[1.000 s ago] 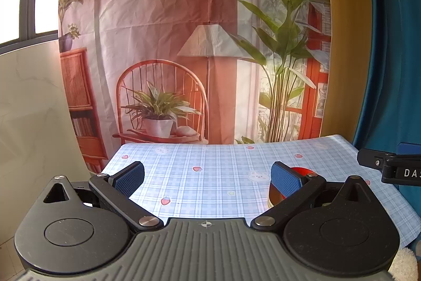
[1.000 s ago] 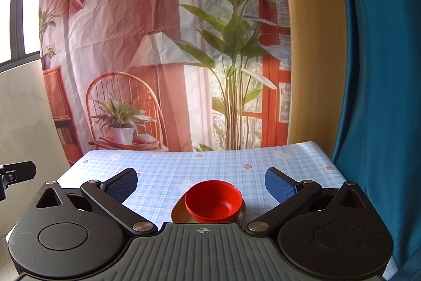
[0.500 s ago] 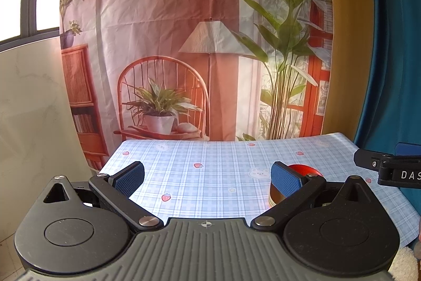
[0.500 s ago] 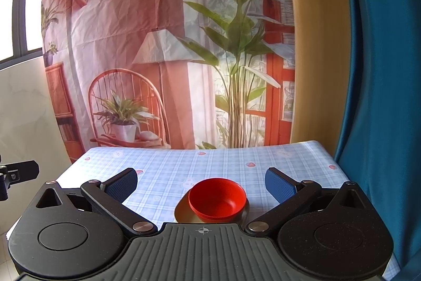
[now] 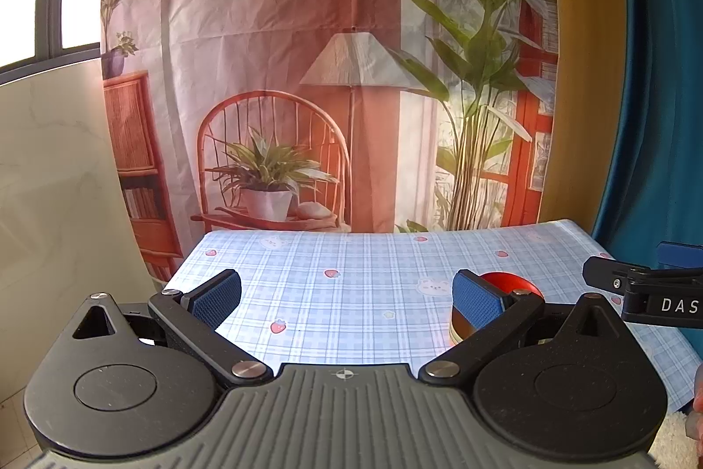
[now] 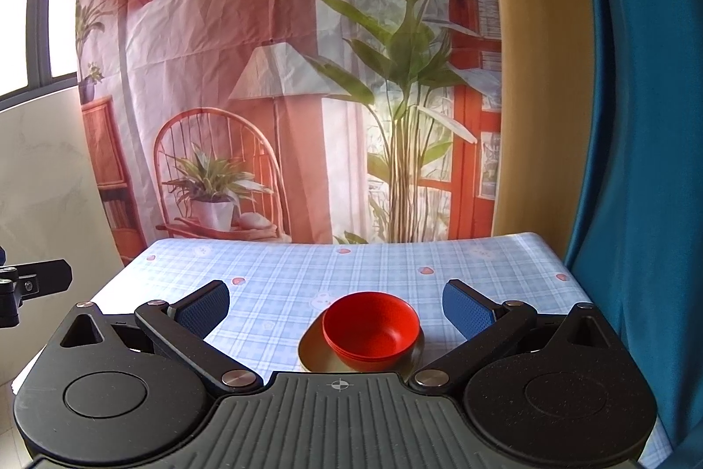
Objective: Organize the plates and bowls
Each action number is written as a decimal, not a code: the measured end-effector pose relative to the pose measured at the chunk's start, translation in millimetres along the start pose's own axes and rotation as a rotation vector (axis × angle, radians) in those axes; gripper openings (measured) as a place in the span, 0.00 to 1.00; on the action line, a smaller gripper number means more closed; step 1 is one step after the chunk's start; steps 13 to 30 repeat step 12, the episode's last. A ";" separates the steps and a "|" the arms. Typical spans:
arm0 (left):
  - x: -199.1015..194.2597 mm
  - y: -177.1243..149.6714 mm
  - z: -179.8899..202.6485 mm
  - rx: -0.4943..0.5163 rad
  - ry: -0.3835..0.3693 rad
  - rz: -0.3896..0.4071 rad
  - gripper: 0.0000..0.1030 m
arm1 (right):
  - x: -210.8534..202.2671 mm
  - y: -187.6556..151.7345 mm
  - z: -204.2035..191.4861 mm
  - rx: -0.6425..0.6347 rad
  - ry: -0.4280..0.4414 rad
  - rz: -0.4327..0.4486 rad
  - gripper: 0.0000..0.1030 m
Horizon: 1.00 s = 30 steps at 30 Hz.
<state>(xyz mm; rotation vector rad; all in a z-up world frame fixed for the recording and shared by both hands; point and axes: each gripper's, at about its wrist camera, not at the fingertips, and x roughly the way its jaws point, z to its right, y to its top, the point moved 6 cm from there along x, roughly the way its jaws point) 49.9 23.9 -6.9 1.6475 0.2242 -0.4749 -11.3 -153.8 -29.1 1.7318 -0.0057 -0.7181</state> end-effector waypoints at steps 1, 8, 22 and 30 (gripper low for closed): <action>0.3 -0.3 0.0 0.000 0.000 -0.001 1.00 | 0.2 -0.2 -0.2 0.000 0.001 -0.001 1.00; 0.9 -1.4 -1.2 -0.006 -0.009 -0.004 1.00 | 1.9 -1.9 -1.9 0.000 0.006 -0.006 1.00; 1.5 -1.9 -0.8 -0.001 -0.011 -0.004 1.00 | 2.5 -3.0 -3.5 0.000 0.009 -0.008 1.00; 1.5 -1.9 -0.8 -0.001 -0.011 -0.004 1.00 | 2.5 -3.0 -3.5 0.000 0.009 -0.008 1.00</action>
